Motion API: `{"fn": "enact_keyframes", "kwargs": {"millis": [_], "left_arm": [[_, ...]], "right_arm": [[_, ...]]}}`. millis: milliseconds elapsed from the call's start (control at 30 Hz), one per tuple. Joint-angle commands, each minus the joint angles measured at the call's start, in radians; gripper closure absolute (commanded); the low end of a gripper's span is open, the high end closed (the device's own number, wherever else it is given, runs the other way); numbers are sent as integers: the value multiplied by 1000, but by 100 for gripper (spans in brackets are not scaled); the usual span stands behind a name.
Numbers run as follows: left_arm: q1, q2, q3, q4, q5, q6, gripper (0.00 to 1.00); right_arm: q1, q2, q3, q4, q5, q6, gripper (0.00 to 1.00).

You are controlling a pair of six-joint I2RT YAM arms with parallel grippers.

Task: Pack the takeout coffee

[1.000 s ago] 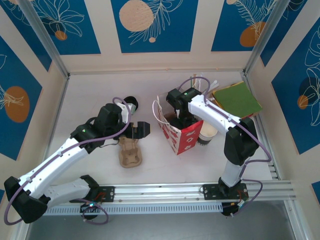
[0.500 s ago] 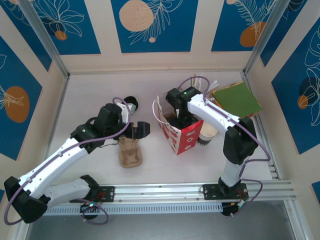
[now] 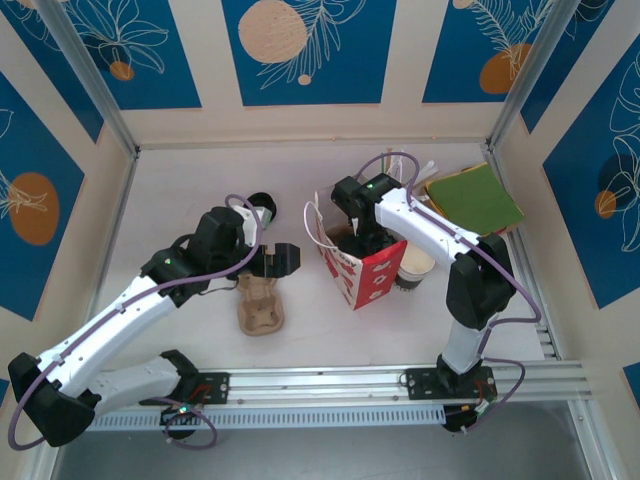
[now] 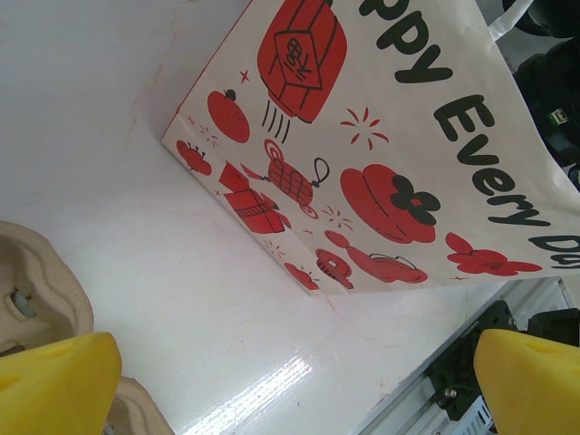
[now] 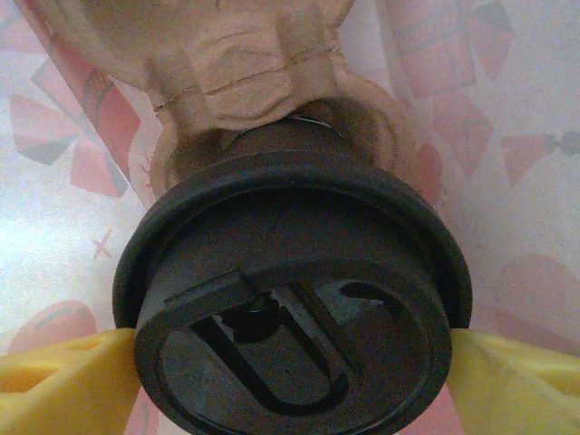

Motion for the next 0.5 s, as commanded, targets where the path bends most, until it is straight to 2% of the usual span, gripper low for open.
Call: {"fn": "enact_keyframes", "kwargs": {"millis": [0, 467], "left_arm": [[8, -2, -2, 11, -5, 25, 0], [9, -3, -1, 9, -5, 25, 0]], "right_arm": [[9, 14, 9, -20, 6, 21, 12], [16, 7, 15, -28, 9, 29, 11]]}}
